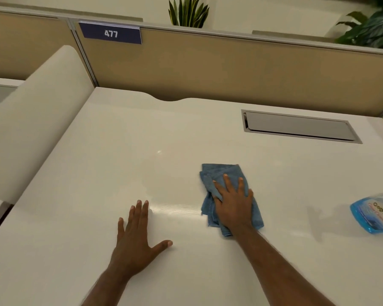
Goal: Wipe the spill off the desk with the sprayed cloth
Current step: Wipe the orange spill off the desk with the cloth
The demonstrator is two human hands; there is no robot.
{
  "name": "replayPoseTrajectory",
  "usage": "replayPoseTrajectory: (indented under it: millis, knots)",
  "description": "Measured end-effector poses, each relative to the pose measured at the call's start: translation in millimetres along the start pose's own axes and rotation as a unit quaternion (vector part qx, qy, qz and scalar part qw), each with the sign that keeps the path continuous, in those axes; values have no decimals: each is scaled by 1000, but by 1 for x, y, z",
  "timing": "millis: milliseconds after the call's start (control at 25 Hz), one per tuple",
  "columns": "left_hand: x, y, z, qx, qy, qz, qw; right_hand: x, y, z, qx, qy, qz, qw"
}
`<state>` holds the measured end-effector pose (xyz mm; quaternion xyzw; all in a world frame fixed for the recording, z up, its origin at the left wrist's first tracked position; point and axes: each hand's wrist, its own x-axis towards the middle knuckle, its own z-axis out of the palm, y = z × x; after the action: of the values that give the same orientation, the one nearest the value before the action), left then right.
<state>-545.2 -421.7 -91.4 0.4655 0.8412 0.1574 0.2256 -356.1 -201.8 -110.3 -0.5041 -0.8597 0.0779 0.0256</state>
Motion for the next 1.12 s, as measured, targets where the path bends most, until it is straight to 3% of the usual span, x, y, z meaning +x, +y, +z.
replayPoseTrajectory:
  millis: [240, 560, 800, 1120]
  knots:
    - [-8, 22, 12, 22, -21, 4, 1000, -32, 87, -14, -6, 17, 119, 993]
    - [-24, 71, 48, 67, -68, 23, 995, -86, 126, -22, 2, 20, 140, 990]
    - [-40, 79, 59, 72, -70, 25, 995, -113, 103, -16, 4, 8, 94, 996]
    - [-56, 50, 44, 81, -64, 1, 995, -141, 7, -4, 21, 15, -44, 999]
